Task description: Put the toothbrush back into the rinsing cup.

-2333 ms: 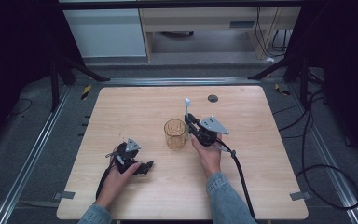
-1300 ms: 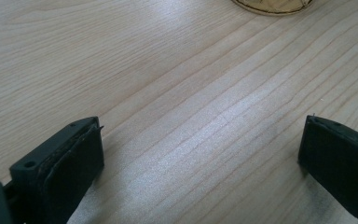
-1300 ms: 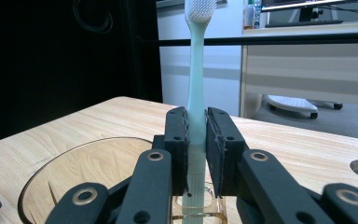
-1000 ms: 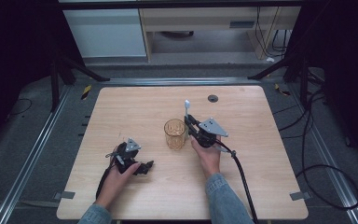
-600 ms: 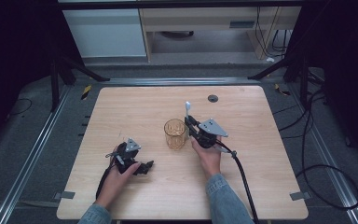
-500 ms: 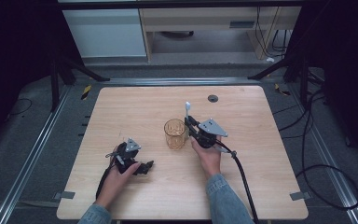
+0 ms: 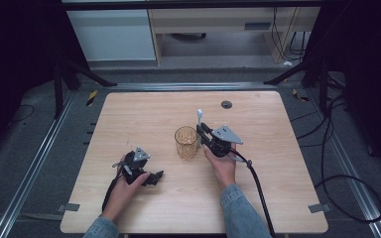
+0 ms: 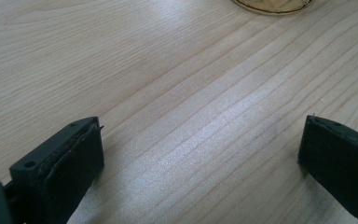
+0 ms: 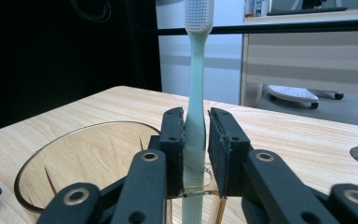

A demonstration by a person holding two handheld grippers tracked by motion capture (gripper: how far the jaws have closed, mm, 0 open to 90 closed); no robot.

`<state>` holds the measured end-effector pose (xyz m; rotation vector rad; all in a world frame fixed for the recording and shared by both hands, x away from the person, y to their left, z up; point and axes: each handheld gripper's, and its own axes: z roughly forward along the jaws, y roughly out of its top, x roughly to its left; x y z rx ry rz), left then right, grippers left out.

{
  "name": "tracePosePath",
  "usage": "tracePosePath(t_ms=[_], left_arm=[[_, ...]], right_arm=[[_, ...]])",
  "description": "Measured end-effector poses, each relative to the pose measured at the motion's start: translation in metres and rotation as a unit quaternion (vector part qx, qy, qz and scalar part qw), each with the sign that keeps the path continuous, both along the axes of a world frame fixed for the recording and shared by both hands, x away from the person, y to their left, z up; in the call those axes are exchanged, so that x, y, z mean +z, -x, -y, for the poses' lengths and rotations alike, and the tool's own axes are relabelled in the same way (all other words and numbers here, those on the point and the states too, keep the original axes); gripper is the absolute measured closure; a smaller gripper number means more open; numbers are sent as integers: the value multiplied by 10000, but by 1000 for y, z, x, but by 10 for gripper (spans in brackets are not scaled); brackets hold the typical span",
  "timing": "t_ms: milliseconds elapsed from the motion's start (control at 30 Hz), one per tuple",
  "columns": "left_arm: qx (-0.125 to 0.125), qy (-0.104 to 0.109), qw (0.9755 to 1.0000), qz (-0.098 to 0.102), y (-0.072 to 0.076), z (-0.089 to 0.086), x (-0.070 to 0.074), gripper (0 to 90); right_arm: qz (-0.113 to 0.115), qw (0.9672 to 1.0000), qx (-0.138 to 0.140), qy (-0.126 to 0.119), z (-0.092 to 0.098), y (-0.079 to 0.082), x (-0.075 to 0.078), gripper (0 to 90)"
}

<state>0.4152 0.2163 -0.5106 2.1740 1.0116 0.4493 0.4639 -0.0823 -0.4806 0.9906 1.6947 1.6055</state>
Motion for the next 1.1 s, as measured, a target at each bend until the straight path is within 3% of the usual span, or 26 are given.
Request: tracePosePath(t_ms=[833,1100], left_arm=[[0,2,10000,0,0,0,0,0],[-1,0,10000,-1,0,0,0,0]], right_arm=[[-166,9999,43,-17,3,2,9,630],[-263,9996,46,9,3,3,11,557]])
